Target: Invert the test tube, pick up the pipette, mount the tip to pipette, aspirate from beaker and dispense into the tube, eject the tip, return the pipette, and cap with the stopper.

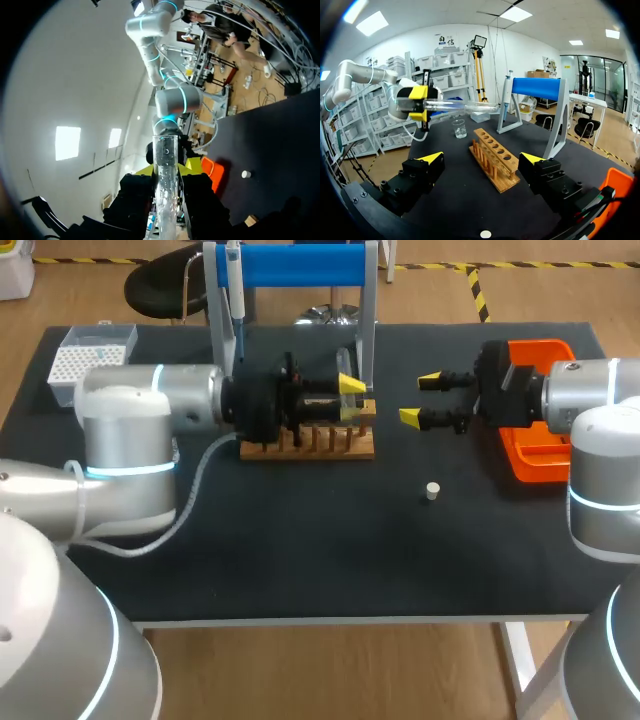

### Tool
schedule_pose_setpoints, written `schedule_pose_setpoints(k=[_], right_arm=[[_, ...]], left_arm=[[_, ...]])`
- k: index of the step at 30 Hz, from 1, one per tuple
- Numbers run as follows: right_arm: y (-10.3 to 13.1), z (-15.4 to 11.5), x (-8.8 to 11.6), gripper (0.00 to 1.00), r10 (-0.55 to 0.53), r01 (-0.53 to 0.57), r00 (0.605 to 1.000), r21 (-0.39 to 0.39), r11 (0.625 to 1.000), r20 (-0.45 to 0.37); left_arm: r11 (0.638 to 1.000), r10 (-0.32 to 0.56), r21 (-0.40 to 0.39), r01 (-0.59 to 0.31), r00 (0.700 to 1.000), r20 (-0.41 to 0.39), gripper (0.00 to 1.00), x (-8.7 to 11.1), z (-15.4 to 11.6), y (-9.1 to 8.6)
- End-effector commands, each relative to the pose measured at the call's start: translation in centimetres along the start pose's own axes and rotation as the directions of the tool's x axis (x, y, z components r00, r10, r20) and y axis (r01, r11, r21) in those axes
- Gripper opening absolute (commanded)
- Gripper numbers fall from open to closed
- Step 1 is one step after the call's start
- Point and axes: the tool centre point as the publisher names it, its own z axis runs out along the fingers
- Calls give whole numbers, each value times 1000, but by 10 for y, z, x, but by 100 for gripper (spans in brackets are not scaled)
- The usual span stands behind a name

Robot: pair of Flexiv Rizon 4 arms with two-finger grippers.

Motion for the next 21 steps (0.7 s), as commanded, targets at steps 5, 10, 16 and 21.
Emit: schedule_pose_setpoints(k=[5, 10, 16, 21], right_arm=[[0, 0, 1, 100, 0, 0, 1000, 2, 1000, 2], [0, 0, 1, 100, 0, 0, 1000, 2, 1000, 2], [0, 0, 1, 100, 0, 0, 1000, 2, 1000, 2], [0, 0, 1, 100, 0, 0, 1000, 2, 1000, 2]], left_arm=[[807, -590, 61, 588, 807, 32, 0, -20, -7, 1], [807, -590, 61, 588, 807, 32, 0, -20, -7, 1], [807, -590, 61, 588, 807, 32, 0, -20, -7, 1], [600, -799, 24, 799, 598, 67, 0, -54, -35, 15]])
